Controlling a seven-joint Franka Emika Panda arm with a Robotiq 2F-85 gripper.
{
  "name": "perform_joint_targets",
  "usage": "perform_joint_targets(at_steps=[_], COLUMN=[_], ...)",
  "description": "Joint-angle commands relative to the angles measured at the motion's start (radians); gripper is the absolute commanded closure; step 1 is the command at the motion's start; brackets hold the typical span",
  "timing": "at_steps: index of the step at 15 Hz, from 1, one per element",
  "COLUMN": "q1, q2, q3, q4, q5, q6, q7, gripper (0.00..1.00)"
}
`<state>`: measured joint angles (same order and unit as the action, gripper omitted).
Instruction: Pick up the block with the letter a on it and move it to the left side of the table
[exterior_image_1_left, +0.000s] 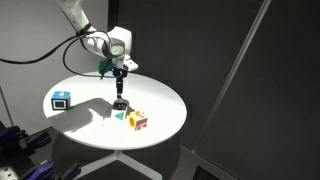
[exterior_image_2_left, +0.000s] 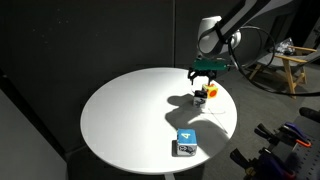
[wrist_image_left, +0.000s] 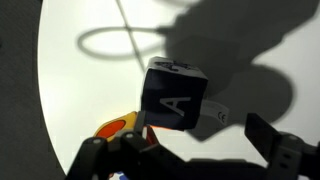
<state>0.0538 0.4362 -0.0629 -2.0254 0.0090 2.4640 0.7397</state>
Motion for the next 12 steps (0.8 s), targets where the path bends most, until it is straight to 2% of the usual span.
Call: perform_joint_targets(at_steps=[1,12], q1=[0.017,0.043], q2=[0.042,0.123], q3=[-0.025,-0.068], q4=[0.046,0.058], q5=[0.024,0.013], q6=[0.015,0.038], q7=[0.034,0.160], gripper=[0.00,0.00])
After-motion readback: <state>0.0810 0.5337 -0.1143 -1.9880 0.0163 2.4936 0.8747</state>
